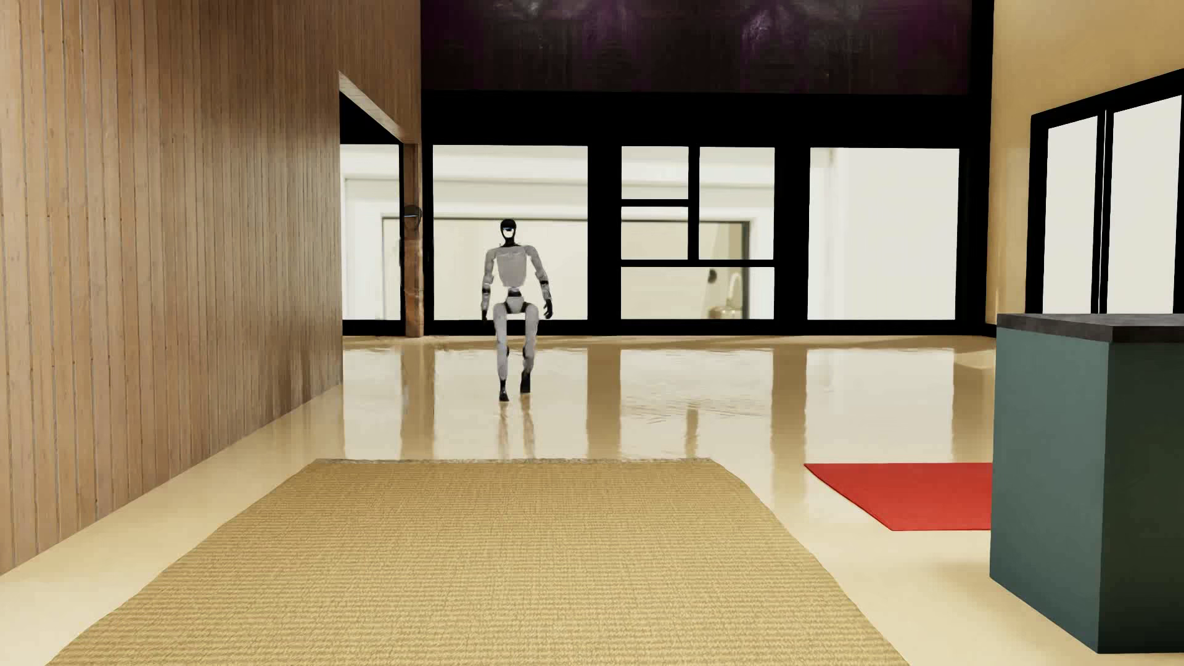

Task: Move forward

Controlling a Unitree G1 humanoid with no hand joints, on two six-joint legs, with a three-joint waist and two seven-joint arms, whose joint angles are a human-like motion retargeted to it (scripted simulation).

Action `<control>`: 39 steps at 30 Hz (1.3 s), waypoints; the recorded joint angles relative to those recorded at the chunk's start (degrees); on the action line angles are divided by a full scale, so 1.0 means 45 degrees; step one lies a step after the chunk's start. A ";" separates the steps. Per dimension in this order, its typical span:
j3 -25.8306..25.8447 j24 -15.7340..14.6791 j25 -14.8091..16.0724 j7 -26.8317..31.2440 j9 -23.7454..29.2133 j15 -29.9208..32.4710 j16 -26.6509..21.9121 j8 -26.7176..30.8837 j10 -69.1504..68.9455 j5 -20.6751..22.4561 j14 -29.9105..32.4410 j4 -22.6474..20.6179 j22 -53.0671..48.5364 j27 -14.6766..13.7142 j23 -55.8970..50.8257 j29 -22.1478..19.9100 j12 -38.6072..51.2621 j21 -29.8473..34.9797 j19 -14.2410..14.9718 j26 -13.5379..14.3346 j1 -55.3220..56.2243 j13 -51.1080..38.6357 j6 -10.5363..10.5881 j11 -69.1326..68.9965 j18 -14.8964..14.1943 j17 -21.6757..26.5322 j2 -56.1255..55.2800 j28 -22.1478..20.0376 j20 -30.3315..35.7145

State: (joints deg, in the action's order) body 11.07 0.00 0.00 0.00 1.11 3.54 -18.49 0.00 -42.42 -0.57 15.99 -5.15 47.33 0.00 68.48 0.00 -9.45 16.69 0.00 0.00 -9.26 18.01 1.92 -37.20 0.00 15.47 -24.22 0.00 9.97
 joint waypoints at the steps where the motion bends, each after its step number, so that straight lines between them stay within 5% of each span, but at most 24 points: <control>1: -0.0258 0.0000 0.0000 0.0000 -0.0035 -0.0544 0.0071 0.0000 -0.2234 0.0223 0.1337 -0.0178 0.0200 0.0000 -0.0129 0.0000 -0.0196 -0.0054 0.0000 0.0000 0.1438 -0.0147 -0.0131 -0.0053 0.0000 0.0013 0.0411 0.0000 0.0438; 4: -0.1766 0.0000 0.0000 0.0000 0.0256 -0.1550 0.0124 0.0000 -0.6386 0.0675 -0.0014 -0.0177 0.0724 0.0000 -0.1107 0.0000 -0.0824 0.0144 0.0000 0.0000 0.4836 -0.0764 -0.0524 0.0632 0.0000 0.0184 0.2922 0.0000 0.1540; 6: -0.3040 0.0000 0.0000 0.0000 0.0403 -0.2025 0.0183 0.0000 -0.5210 0.0440 0.0499 -0.0128 0.0966 0.0000 -0.1878 0.0000 -0.1351 0.0044 0.0000 0.0000 0.6581 -0.1424 -0.0867 0.1176 0.0000 0.0400 0.4599 0.0000 0.2074; 9: -0.4379 0.0000 0.0000 0.0000 0.0455 -0.2916 0.0157 0.0000 0.0595 0.0054 0.3003 -0.0008 0.0980 0.0000 -0.3368 0.0000 -0.2015 -0.0377 0.0000 0.0000 0.7699 -0.2310 -0.1133 0.1842 0.0000 0.0808 0.6739 0.0000 0.2716; 10: -0.4595 0.0000 0.0000 0.0000 0.0438 -0.3485 0.0157 0.0000 0.2428 0.0121 0.2429 0.0047 0.1042 0.0000 -0.3806 0.0000 -0.2203 -0.0549 0.0000 0.0000 0.7765 -0.2499 -0.1091 0.1977 0.0000 0.0919 0.7462 0.0000 0.2922; 12: -0.5154 0.0000 0.0000 0.0000 0.0347 -0.3842 0.0267 0.0000 0.5339 -0.0105 -0.3978 -0.0121 0.1444 0.0000 -0.4225 0.0000 -0.2345 -0.0941 0.0000 0.0000 0.7319 -0.2971 -0.1180 0.1738 0.0000 0.1041 0.8222 0.0000 0.3290; 13: -0.5301 0.0000 0.0000 0.0000 0.0349 -0.3536 0.0334 0.0000 0.3856 -0.0257 -0.4703 -0.0271 0.1693 0.0000 -0.4315 0.0000 -0.2437 -0.1029 0.0000 0.0000 0.7490 -0.3081 -0.1222 0.1462 0.0000 0.1075 0.8547 0.0000 0.3448; 15: -0.5133 0.0000 0.0000 0.0000 0.0177 -0.0987 0.0473 0.0000 0.3246 -0.0564 -0.0497 -0.0953 0.2211 0.0000 -0.4080 0.0000 -0.2543 -0.1213 0.0000 0.0000 0.8015 -0.2934 -0.1462 -0.0007 0.0000 0.0970 0.8533 0.0000 0.3668; 17: -0.4728 0.0000 0.0000 0.0000 0.0029 0.3689 0.0389 0.0000 0.2312 -0.1119 -0.0348 -0.1528 0.2438 0.0000 -0.3425 0.0000 -0.2552 -0.0952 0.0000 0.0000 0.7335 -0.2340 -0.1794 -0.3861 0.0000 0.0728 0.6896 0.0000 0.3505; 18: -0.4368 0.0000 0.0000 0.0000 0.0024 0.3855 0.0319 0.0000 0.2151 -0.1327 -0.0839 -0.1877 0.2361 0.0000 -0.3104 0.0000 -0.2401 -0.0442 0.0000 0.0000 0.6896 -0.2271 -0.1920 -0.6036 0.0000 0.0682 0.5440 0.0000 0.3422; 20: -0.3596 0.0000 0.0000 0.0000 0.0271 -0.0611 0.0197 0.0000 0.2536 -0.1195 -0.2269 -0.2000 0.1810 0.0000 -0.2592 0.0000 -0.2116 0.0141 0.0000 0.0000 0.4833 -0.2016 -0.1770 -0.8881 0.0000 0.0591 0.3253 0.0000 0.2820; 21: -0.3042 0.0000 0.0000 0.0000 0.0341 -0.1408 0.0090 0.0000 0.2816 -0.1112 -0.3080 -0.1942 0.1670 0.0000 -0.2248 0.0000 -0.1833 0.0328 0.0000 0.0000 0.3778 -0.1862 -0.1663 -0.9191 0.0000 0.0530 0.2232 0.0000 0.2654; 24: -0.1157 0.0000 0.0000 0.0000 0.0380 -0.1243 -0.0385 0.0000 0.3882 -0.0963 -0.5628 -0.1234 0.0692 0.0000 -0.1927 0.0000 -0.1105 0.0510 0.0000 0.0000 0.0851 -0.1139 -0.1222 -0.5818 0.0000 0.0476 0.0205 0.0000 0.2177; 27: -0.0056 0.0000 0.0000 0.0000 -0.0012 -0.0120 -0.0789 0.0000 0.4118 -0.1178 -0.7450 -0.0807 -0.0246 0.0000 -0.2155 0.0000 -0.0134 0.0187 0.0000 0.0000 -0.0625 -0.0423 -0.1047 0.0789 0.0000 0.0465 -0.0291 0.0000 0.1625; 28: 0.0197 0.0000 0.0000 0.0000 -0.0138 0.1471 -0.0838 0.0000 0.4065 -0.1180 -0.7602 -0.0515 -0.0387 0.0000 -0.2011 0.0000 0.0217 0.0237 0.0000 0.0000 -0.1001 -0.0255 -0.0967 0.5811 0.0000 0.0434 -0.0009 0.0000 0.1341; 30: 0.0355 0.0000 0.0000 0.0000 -0.0176 0.0494 -0.0756 0.0000 0.3755 -0.0996 -0.6350 -0.0107 -0.0304 0.0000 -0.1340 0.0000 0.0644 0.0556 0.0000 0.0000 -0.1557 -0.0089 -0.0772 0.1673 0.0000 0.0369 -0.0665 0.0000 0.0853; 32: 0.0338 0.0000 0.0000 0.0000 -0.0186 0.0799 -0.0418 0.0000 0.1693 -0.0667 -0.2525 0.0095 -0.0033 0.0000 -0.0362 0.0000 0.0308 0.1266 0.0000 0.0000 -0.1490 -0.0162 -0.0450 -0.0112 0.0000 0.0273 -0.0694 0.0000 0.0609; 35: -0.0020 0.0000 0.0000 0.0000 -0.0154 -0.1507 -0.0437 0.0000 -0.4390 0.0147 0.2446 0.0527 0.0072 0.0000 -0.0916 0.0000 -0.0113 0.1153 0.0000 0.0000 0.2113 -0.0263 -0.0564 -0.1030 0.0000 0.0159 0.0601 0.0000 0.1882; 37: -0.0879 0.0000 0.0000 0.0000 0.0152 -0.2215 -0.0209 0.0000 -0.6949 0.0426 0.0417 0.0456 0.0336 0.0000 -0.1503 0.0000 -0.0361 0.1172 0.0000 0.0000 0.4136 -0.0726 -0.0754 -0.0530 0.0000 0.0265 0.2414 0.0000 0.2152; 39: -0.2300 0.0000 0.0000 0.0000 0.0315 -0.2450 0.0044 0.0000 -0.6183 0.0319 -0.0783 0.0225 0.0570 0.0000 -0.1853 0.0000 -0.0798 0.0965 0.0000 0.0000 0.5920 -0.1487 -0.1061 0.0484 0.0000 0.0466 0.4247 0.0000 0.2353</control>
State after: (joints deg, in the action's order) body 0.72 0.00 0.00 0.00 2.53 -7.48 -18.29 0.00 -70.24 0.86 12.46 -4.13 49.89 0.00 60.14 0.00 -13.04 21.03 0.00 0.00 17.38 11.33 -2.85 -35.02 0.00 17.56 -5.11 0.00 20.56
